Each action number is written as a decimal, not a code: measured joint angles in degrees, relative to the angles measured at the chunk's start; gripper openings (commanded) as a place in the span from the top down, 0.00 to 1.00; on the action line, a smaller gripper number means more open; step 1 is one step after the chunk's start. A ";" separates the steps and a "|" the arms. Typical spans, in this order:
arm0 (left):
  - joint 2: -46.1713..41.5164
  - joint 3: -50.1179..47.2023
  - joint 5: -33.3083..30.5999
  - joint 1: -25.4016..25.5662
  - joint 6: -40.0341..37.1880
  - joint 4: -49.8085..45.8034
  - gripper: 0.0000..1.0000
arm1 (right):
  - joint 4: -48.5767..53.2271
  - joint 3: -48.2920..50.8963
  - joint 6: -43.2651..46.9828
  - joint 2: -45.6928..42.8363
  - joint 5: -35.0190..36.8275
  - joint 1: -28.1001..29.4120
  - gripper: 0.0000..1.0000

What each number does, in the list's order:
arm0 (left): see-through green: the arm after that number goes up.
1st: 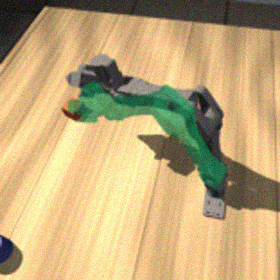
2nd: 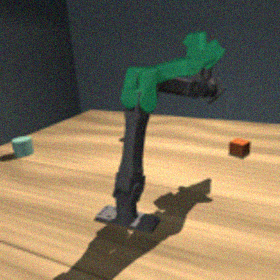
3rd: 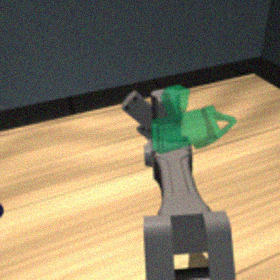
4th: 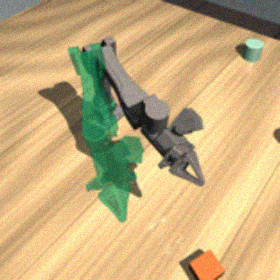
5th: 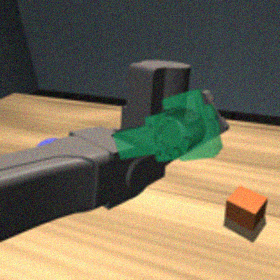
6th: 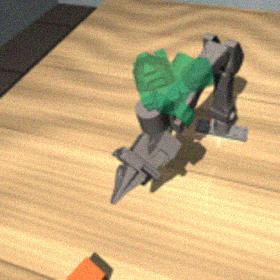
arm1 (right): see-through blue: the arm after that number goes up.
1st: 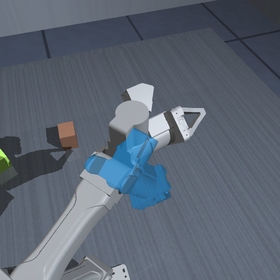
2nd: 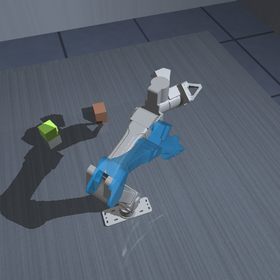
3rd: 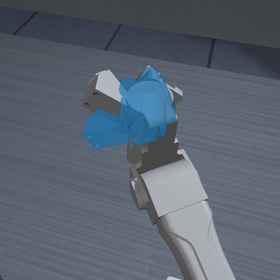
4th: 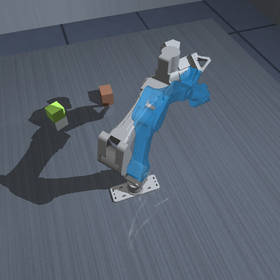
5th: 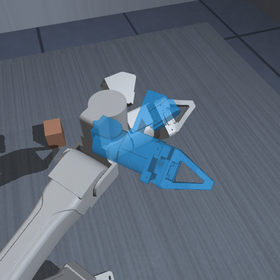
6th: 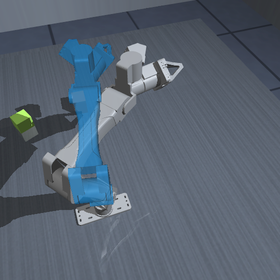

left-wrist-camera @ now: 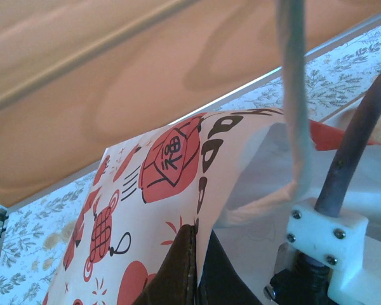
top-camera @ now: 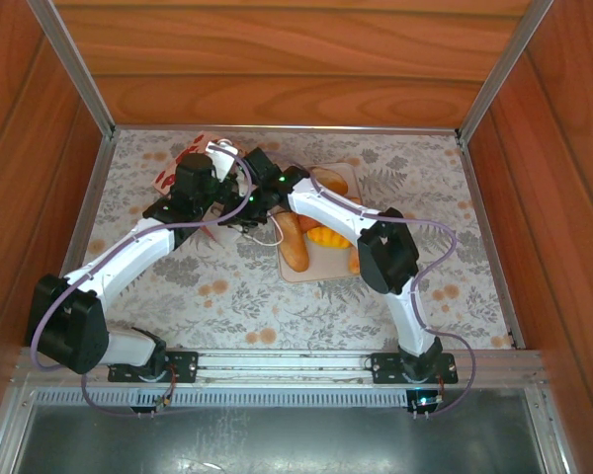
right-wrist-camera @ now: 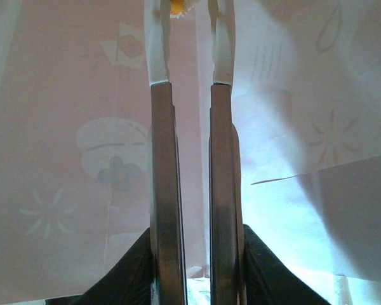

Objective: Take the fake bread out of the paper bag

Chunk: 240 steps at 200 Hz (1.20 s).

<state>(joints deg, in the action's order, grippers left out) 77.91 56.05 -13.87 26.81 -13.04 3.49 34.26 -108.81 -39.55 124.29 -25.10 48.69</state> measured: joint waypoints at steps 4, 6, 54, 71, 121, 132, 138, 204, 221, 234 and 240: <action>0.00 -0.07 0.00 -0.02 0.00 0.02 1.00 | 0.00 0.17 0.00 -0.11 0.15 0.00 1.00; -0.02 -0.13 0.00 -0.02 0.00 0.07 1.00 | 0.02 0.26 0.00 -0.17 0.26 0.00 1.00; -0.02 -0.85 -0.22 -0.22 0.00 0.26 1.00 | 0.76 2.62 0.09 -1.79 2.40 0.00 1.00; -0.02 -0.85 -1.20 -0.22 0.02 0.28 1.00 | 1.16 4.70 0.11 -3.63 2.99 -0.04 1.00; 1.38 -0.26 -5.66 -0.52 0.90 0.39 1.00 | 1.90 10.45 0.15 -11.80 4.04 -0.55 1.00; 1.70 -0.07 -6.60 -0.72 1.18 0.37 1.00 | 1.77 12.07 0.17 -14.19 4.04 -0.83 1.00; 1.86 0.09 -7.08 -0.85 1.38 0.37 1.00 | 1.70 12.92 0.17 -15.32 4.04 -1.03 1.00; 4.39 4.63 -10.93 -4.04 6.29 -2.01 1.00 | 2.95 21.86 0.28 -25.57 4.28 -2.21 1.00; 5.68 6.91 -11.82 -4.96 7.93 -4.24 1.00 | 4.33 24.61 0.42 -29.53 4.98 -2.23 1.00; 7.02 9.05 -12.76 -5.44 9.07 -6.23 1.00 | 5.86 26.60 0.44 -33.33 6.12 -2.23 1.00; 7.56 9.88 -13.20 -5.46 9.49 -6.86 1.00 | 6.62 27.39 0.42 -35.15 6.84 -2.23 1.00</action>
<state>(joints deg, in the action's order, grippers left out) 85.47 65.93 -27.07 21.34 -3.55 -3.38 40.88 -81.43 -39.13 89.14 -18.26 46.46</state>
